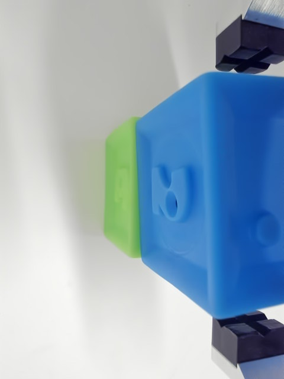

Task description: Stack cube

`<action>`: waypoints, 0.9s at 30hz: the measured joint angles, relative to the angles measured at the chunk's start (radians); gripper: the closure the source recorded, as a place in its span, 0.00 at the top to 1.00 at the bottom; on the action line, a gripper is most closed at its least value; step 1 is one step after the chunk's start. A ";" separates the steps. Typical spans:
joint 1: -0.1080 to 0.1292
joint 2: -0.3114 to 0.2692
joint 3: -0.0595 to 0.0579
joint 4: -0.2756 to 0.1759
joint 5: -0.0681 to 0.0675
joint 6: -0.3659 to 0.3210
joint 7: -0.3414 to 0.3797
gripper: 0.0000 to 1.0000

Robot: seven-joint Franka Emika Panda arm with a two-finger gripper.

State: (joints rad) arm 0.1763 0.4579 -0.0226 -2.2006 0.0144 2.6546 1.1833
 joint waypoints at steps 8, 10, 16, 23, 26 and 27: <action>0.000 -0.034 0.000 -0.003 0.000 -0.027 0.000 1.00; 0.000 -0.045 0.000 -0.005 0.000 -0.037 0.000 1.00; 0.000 -0.079 0.000 -0.008 -0.001 -0.067 0.000 1.00; 0.000 -0.135 -0.001 -0.010 -0.002 -0.120 0.001 1.00; 0.000 -0.157 -0.001 -0.010 -0.002 -0.142 0.001 1.00; 0.000 -0.166 -0.001 -0.010 -0.003 -0.150 0.001 1.00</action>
State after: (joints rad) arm 0.1764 0.2924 -0.0235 -2.2109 0.0119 2.5049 1.1848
